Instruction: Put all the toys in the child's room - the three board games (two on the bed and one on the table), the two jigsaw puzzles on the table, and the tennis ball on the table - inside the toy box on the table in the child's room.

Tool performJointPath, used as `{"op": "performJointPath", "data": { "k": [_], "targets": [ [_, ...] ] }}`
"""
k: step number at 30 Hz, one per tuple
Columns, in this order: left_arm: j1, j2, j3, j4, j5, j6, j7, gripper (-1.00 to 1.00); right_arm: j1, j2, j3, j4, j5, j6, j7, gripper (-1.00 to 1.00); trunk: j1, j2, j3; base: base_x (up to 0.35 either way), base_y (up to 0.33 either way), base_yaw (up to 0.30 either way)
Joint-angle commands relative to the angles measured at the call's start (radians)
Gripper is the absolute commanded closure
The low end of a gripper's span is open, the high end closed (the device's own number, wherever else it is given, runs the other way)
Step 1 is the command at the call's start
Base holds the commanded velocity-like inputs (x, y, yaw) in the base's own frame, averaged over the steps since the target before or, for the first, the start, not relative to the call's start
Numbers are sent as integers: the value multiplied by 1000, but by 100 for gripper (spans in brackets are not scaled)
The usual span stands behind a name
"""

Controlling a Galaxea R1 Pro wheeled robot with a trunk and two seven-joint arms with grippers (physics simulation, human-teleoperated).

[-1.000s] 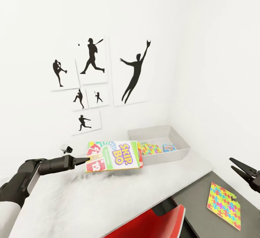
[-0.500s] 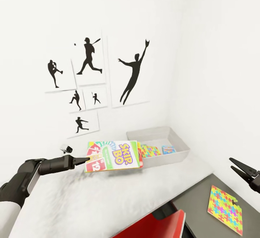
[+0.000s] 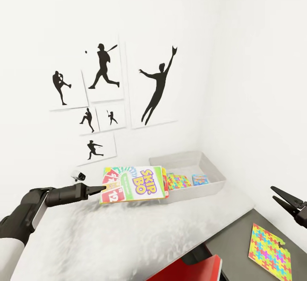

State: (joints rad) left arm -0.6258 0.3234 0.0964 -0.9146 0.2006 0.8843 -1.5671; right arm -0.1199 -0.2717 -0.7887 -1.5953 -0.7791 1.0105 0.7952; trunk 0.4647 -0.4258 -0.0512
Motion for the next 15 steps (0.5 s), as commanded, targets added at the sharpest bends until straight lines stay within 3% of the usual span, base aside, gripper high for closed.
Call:
{"op": "performJointPath", "data": {
  "k": [1, 12, 15],
  "targets": [
    [-1, 0, 0, 0, 0, 11, -4, 100, -1, 0, -1, 0, 4, 3, 6, -100, 1, -2, -2, 2, 0, 0],
    [-1, -4, 1, 0, 0, 16, -4, 100, -4, 0, 4, 3, 12, -52, 6, -100, 1, -2, -2, 0, 0, 0],
    [-4, -57, 1, 0, -4, 25, -4, 100, -4, 1, 5, 3, 12, -53, 5, -100, 1, -2, -2, 0, 0, 0]
  ]
}}
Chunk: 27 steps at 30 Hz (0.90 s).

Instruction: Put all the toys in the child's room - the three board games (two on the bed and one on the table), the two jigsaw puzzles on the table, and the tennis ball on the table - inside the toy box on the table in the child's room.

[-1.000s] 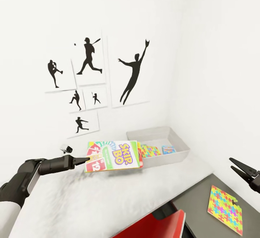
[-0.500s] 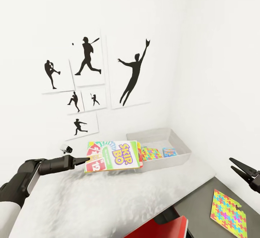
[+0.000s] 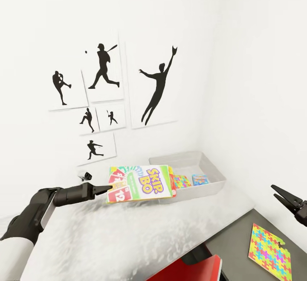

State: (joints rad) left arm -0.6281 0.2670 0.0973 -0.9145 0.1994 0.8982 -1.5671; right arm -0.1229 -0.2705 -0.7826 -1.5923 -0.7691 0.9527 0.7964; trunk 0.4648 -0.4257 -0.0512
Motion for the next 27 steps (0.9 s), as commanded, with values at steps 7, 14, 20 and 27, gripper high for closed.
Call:
{"op": "performJointPath", "data": {
  "k": [7, 14, 20, 27],
  "targets": [
    [-130, -111, 2, 5, -3, 110, 146, 100, -1, 0, -1, 0, 2, 3, 4, -100, 1, -2, -2, 0, 0, 0],
    [-312, -247, 2, 120, 1, 131, 467, 100, -1, -3, -2, 0, 2, 3, 4, -100, 1, -2, -2, 0, 0, 0],
    [-493, -344, 6, 336, 2, 111, 738, 100, -1, -5, -3, -1, 2, 4, 5, -100, 1, -2, -2, 0, 0, 0],
    [-627, -431, 106, 399, 4, 77, 911, 100, -1, -10, -8, -3, 2, 14, 93, -100, 1, -2, -3, 0, 0, 0]
  ]
}}
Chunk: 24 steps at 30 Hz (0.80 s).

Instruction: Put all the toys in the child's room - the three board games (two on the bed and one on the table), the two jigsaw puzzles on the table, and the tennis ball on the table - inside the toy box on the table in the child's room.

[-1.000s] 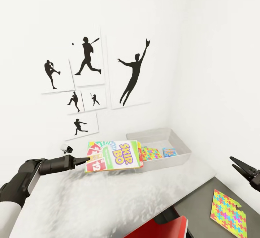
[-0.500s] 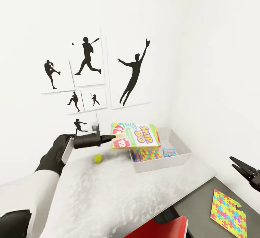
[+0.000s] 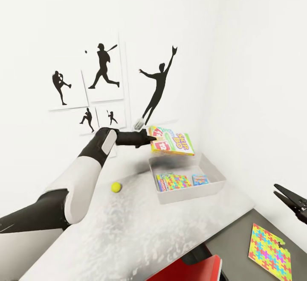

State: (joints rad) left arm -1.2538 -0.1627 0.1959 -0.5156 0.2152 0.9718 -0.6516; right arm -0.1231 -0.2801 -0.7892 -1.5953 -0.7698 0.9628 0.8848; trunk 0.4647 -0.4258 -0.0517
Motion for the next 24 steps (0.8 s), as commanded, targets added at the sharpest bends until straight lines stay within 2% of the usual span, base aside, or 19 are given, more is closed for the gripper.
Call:
{"op": "performJointPath", "data": {
  "k": [1, 5, 9, 12, 24],
  "targets": [
    [-13, -12, 16, 3, -11, 1, 17, 100, -1, -2, -2, 0, 3, 5, 47, -100, 1, -2, -4, 0, 0, 0],
    [-22, -12, 25, 17, -11, -14, 46, 100, 0, -4, -2, -1, 2, 14, 125, -100, 1, -2, -9, 0, 0, 0],
    [-24, -12, 25, 120, -12, -119, 52, 100, 0, 3, 0, 0, -1, 74, 151, -100, 1, -2, -16, 0, 0, 0],
    [-24, -12, 26, 174, -12, -171, 53, 100, -1, 7, 3, 0, -2, 84, 162, -100, 1, -2, -21, 0, 0, 0],
    [-24, -12, 24, 202, -16, -219, 53, 100, -1, -4, -2, 0, 4, 84, 166, -100, 1, -2, -40, 0, 0, 0]
  ]
}}
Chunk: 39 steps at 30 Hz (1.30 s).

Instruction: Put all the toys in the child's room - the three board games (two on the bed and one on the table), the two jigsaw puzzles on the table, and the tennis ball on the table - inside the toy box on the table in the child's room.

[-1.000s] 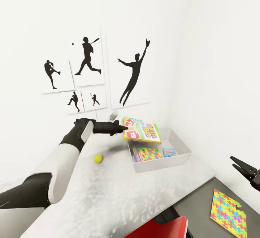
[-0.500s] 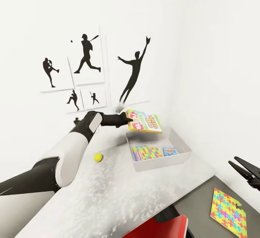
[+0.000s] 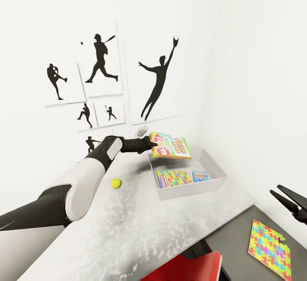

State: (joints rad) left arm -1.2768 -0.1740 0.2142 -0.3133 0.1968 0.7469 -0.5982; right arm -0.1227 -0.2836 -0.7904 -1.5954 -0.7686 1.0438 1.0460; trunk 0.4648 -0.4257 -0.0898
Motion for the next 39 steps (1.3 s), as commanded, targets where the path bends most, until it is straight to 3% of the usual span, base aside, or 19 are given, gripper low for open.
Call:
{"op": "performJointPath", "data": {
  "k": [1, 15, 22, 31, 39],
  "targets": [
    [-1, -1, 5, 4, 2, 3, 0, 100, -1, 0, -1, 0, 3, 3, 5, -100, 1, -2, -4, 0, 0, 0],
    [-1, -1, 1, 0, 3, 2, -2, 100, -1, -1, -3, 0, 3, 3, 6, -100, 1, -2, -27, 0, 0, 0],
    [-1, -1, -2, -71, 3, 27, -17, 100, -1, 0, -46, 0, 2, 3, 14, -100, 1, -2, -39, 0, 0, 0],
    [-1, -1, -2, -124, 4, 43, -23, 100, -2, 0, -90, -1, 3, 3, 77, -100, 1, -2, -53, 0, 0, 0],
    [-1, -1, -3, -127, 3, 41, -187, 100, -3, -2, -96, -1, 3, 3, 80, -100, 1, -2, -67, 0, 0, 0]
  ]
}}
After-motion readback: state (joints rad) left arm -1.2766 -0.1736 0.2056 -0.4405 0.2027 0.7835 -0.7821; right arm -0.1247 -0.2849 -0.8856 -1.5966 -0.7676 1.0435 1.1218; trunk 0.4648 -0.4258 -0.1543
